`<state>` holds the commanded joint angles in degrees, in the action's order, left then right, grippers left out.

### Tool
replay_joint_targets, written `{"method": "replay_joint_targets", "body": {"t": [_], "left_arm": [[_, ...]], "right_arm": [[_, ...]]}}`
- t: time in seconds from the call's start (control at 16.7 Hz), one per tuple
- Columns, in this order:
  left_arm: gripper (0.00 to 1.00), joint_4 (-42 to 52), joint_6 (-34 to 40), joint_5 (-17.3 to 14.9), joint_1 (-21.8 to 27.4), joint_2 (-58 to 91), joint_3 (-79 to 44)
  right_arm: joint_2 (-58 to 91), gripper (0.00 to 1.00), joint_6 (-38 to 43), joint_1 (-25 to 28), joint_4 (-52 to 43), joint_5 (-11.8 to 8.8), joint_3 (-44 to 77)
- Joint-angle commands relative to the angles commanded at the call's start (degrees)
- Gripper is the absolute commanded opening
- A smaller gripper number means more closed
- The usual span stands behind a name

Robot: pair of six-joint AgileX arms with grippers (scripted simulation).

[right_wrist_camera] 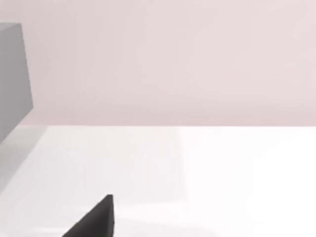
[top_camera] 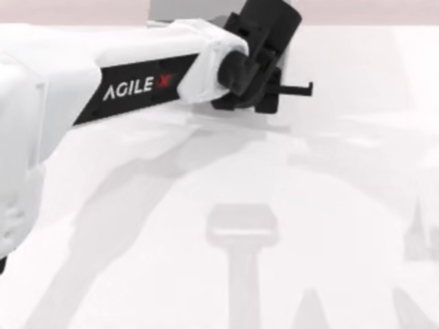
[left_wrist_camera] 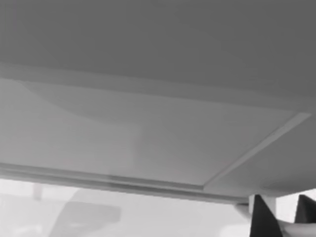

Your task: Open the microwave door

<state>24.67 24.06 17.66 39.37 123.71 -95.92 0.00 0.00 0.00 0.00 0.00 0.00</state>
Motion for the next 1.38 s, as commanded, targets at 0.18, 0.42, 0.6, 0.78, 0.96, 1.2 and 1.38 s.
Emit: {"method": "replay_joint_targets", "body": {"t": [0.18,0.42,0.6,0.78,0.96,1.2,1.38], "left_arm": [[0.00,0.0,0.0,0.0,0.0,0.0,0.0],[0.00,0.0,0.0,0.0,0.0,0.0,0.0],[0.00,0.0,0.0,0.0,0.0,0.0,0.0],[0.00,0.0,0.0,0.0,0.0,0.0,0.0],[0.00,0.0,0.0,0.0,0.0,0.0,0.0],[0.00,0.0,0.3,-0.4,0.5,0.3,0.1],[0.00,-0.7,-0.9,-1.0,0.2,-0.5,1.6]], "right_arm": [[0.0,1.00,0.0,0.0,0.0,0.0,0.0],[0.0,1.00,0.0,0.0,0.0,0.0,0.0],[0.0,1.00,0.0,0.0,0.0,0.0,0.0],[0.0,1.00,0.0,0.0,0.0,0.0,0.0],[0.0,1.00,0.0,0.0,0.0,0.0,0.0],[0.0,1.00,0.0,0.0,0.0,0.0,0.0],[0.0,1.00,0.0,0.0,0.0,0.0,0.0]]}}
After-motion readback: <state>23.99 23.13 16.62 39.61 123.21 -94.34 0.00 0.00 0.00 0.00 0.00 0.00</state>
